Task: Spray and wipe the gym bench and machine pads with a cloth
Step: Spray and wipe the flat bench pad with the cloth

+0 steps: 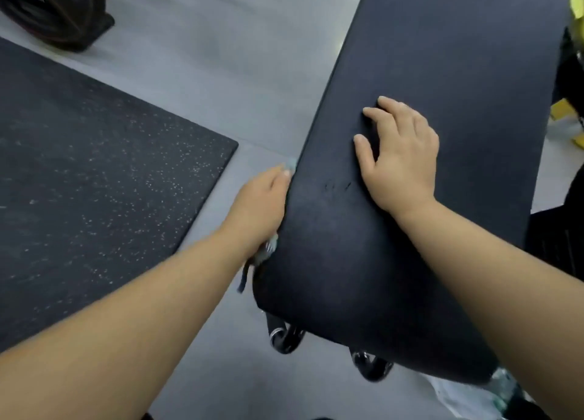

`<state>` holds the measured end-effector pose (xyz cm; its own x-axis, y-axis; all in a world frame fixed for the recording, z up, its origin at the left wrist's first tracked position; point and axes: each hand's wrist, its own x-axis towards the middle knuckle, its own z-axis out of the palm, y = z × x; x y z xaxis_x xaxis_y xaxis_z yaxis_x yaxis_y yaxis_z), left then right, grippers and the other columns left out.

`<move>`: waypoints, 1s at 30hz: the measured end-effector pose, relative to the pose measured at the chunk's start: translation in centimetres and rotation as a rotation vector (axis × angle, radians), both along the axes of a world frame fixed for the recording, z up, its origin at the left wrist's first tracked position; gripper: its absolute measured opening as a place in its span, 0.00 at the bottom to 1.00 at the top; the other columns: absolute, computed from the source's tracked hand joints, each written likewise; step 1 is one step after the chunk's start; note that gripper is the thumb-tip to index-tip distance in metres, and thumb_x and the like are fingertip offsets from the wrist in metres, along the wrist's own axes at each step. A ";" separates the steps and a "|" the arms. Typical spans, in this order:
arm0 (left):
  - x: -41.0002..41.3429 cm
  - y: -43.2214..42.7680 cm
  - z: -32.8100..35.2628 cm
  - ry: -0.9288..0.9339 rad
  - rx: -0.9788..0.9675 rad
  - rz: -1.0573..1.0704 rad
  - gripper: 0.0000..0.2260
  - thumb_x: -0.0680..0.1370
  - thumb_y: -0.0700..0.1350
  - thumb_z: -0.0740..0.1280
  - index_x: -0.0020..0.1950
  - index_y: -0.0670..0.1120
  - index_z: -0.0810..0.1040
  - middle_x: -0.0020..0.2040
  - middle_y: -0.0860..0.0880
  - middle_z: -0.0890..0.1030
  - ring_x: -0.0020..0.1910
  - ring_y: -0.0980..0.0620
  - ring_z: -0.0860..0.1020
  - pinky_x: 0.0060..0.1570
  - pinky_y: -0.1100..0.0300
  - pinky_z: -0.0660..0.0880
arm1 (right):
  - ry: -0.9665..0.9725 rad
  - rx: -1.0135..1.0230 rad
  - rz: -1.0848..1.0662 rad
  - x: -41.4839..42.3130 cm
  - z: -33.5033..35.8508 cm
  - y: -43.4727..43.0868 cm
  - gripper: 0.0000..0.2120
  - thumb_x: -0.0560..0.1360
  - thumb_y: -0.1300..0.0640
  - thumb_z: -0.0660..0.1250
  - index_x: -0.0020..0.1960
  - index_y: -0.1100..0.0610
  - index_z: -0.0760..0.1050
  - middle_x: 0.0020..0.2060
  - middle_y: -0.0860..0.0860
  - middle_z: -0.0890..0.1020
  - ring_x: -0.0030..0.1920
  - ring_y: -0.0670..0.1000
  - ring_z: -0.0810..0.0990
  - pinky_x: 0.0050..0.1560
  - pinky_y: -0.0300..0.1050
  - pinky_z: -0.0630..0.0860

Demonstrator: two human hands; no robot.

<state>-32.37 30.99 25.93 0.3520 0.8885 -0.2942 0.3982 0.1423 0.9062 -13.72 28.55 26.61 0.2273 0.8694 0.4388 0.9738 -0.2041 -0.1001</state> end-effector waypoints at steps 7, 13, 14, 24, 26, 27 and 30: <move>3.9 4.9 0.4 -0.016 -0.162 -0.046 0.16 0.83 0.51 0.51 0.54 0.49 0.77 0.56 0.50 0.79 0.55 0.54 0.74 0.51 0.66 0.68 | 0.013 -0.005 -0.024 -0.2 0.0 -0.1 0.18 0.75 0.49 0.60 0.62 0.55 0.75 0.65 0.52 0.74 0.67 0.57 0.69 0.64 0.54 0.62; 1.8 1.6 1.2 0.121 -0.304 0.034 0.19 0.83 0.50 0.48 0.69 0.48 0.70 0.61 0.59 0.70 0.63 0.60 0.66 0.57 0.71 0.59 | 0.014 -0.043 -0.035 -0.1 0.0 -0.1 0.18 0.75 0.51 0.61 0.62 0.54 0.73 0.66 0.52 0.73 0.68 0.56 0.67 0.66 0.54 0.62; 2.5 2.5 1.6 0.131 -0.291 0.037 0.18 0.83 0.49 0.48 0.66 0.47 0.72 0.60 0.56 0.72 0.60 0.58 0.68 0.52 0.71 0.62 | 0.017 -0.044 -0.037 -0.1 0.0 0.0 0.18 0.74 0.51 0.61 0.62 0.54 0.73 0.66 0.52 0.73 0.68 0.55 0.66 0.66 0.54 0.61; 7.1 7.9 2.7 0.170 -0.133 -0.026 0.12 0.83 0.47 0.49 0.47 0.47 0.70 0.38 0.55 0.70 0.39 0.56 0.65 0.42 0.59 0.62 | 0.023 -0.034 -0.035 0.1 -0.2 0.0 0.19 0.72 0.52 0.62 0.62 0.53 0.72 0.66 0.52 0.73 0.68 0.55 0.65 0.66 0.54 0.61; 4.2 4.6 2.0 0.248 -0.216 -0.020 0.13 0.83 0.45 0.49 0.44 0.47 0.69 0.37 0.55 0.70 0.41 0.56 0.66 0.42 0.61 0.61 | 0.025 -0.049 -0.034 0.0 -0.2 0.1 0.20 0.72 0.52 0.62 0.63 0.52 0.71 0.66 0.53 0.73 0.68 0.55 0.65 0.67 0.54 0.60; 3.0 3.2 2.0 0.254 -0.267 -0.010 0.14 0.83 0.46 0.49 0.45 0.46 0.71 0.39 0.55 0.72 0.44 0.55 0.68 0.41 0.63 0.61 | 0.029 -0.057 -0.036 -0.1 -0.2 0.2 0.20 0.72 0.52 0.62 0.63 0.52 0.70 0.66 0.53 0.73 0.68 0.55 0.65 0.68 0.54 0.59; 3.0 3.0 2.3 0.257 -0.335 0.057 0.17 0.83 0.48 0.50 0.57 0.43 0.76 0.53 0.50 0.78 0.55 0.51 0.74 0.50 0.64 0.65 | 0.051 -0.092 -0.045 -0.2 0.0 0.0 0.20 0.72 0.52 0.61 0.64 0.52 0.69 0.67 0.53 0.72 0.69 0.55 0.63 0.70 0.53 0.56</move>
